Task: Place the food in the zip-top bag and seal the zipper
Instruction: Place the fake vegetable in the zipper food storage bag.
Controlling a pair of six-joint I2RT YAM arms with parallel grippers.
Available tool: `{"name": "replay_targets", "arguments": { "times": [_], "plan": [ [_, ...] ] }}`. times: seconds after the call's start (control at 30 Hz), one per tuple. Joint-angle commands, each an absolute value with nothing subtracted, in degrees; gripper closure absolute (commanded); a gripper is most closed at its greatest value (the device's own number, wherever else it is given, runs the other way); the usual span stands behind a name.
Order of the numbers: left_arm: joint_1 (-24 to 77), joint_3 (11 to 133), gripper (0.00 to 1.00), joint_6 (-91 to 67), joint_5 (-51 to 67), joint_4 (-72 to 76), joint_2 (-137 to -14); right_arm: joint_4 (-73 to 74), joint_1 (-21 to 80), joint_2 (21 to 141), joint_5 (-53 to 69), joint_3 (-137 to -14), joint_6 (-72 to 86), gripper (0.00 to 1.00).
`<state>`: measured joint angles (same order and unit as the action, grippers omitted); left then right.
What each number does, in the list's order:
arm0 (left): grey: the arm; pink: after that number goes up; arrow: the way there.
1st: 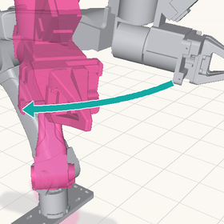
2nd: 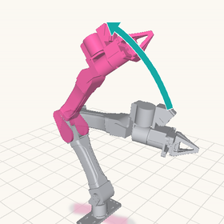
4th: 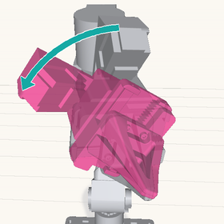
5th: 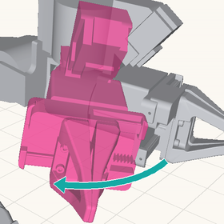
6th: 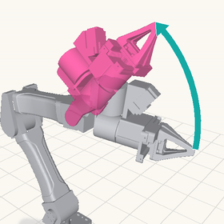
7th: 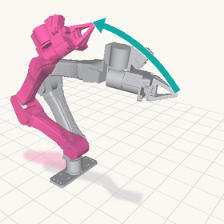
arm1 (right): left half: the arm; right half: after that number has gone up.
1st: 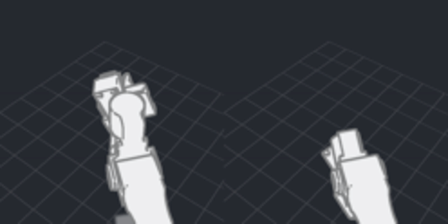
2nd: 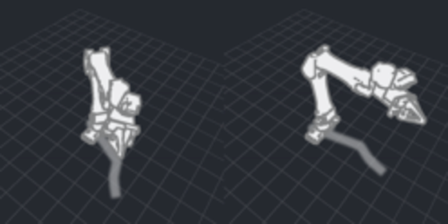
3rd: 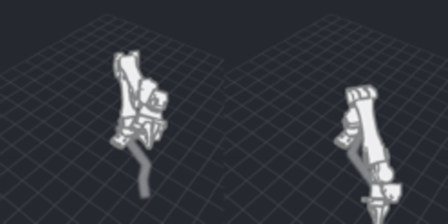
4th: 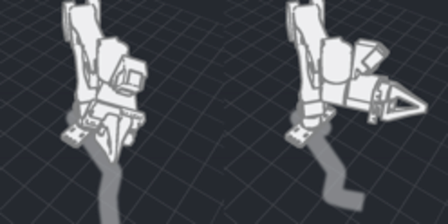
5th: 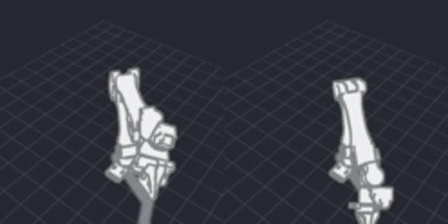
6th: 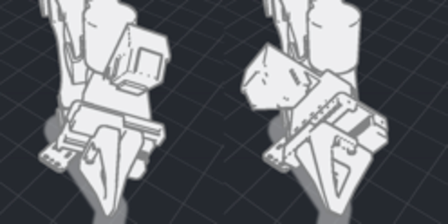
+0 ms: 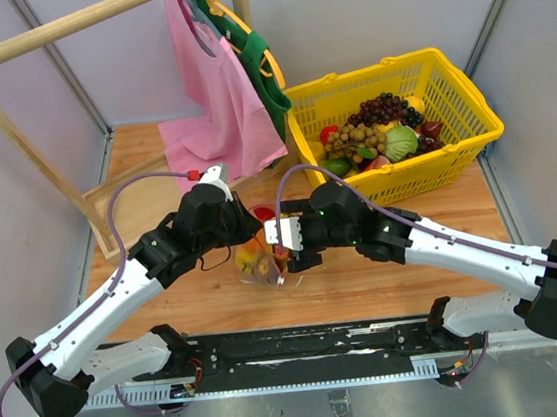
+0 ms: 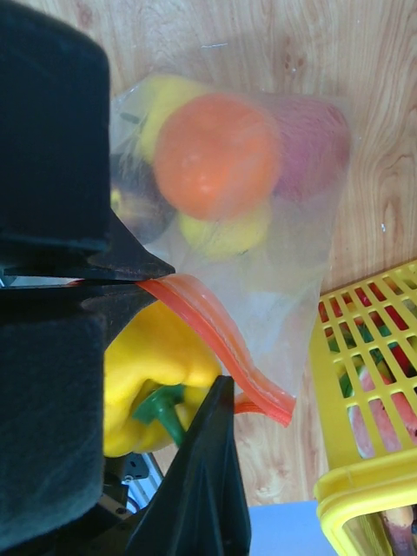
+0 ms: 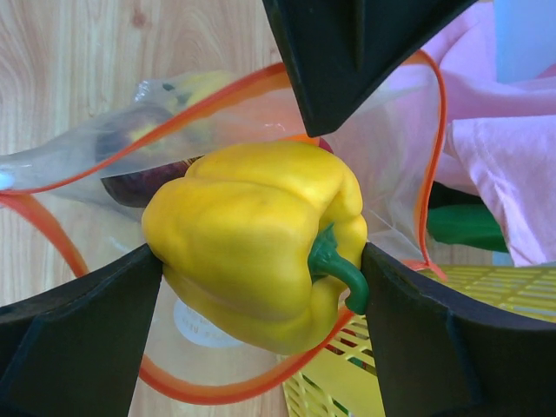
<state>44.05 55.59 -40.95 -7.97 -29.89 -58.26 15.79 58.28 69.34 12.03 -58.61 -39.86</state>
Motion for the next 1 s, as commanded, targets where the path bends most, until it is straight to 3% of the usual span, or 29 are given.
{"name": "replay_targets", "arguments": {
  "times": [0.0,0.2,0.57,0.97],
  "plan": [
    [43.77,57.03,1.00,-40.56,-6.82,-28.77,-56.54,14.16,59.28,70.17,6.61,-58.00,-40.70,0.13],
    [43.77,56.72,1.00,-40.86,-6.17,-28.33,-56.29,12.24,59.24,71.07,5.31,-58.89,-38.08,0.01],
    [43.77,56.16,1.00,-41.88,-6.71,-27.75,-56.24,11.56,59.26,66.75,-1.03,-61.84,-25.15,0.00],
    [43.77,55.99,1.00,-41.66,-6.49,-27.72,-56.30,29.16,59.18,62.46,-16.19,-59.58,-0.04,0.19]
  ]
}}
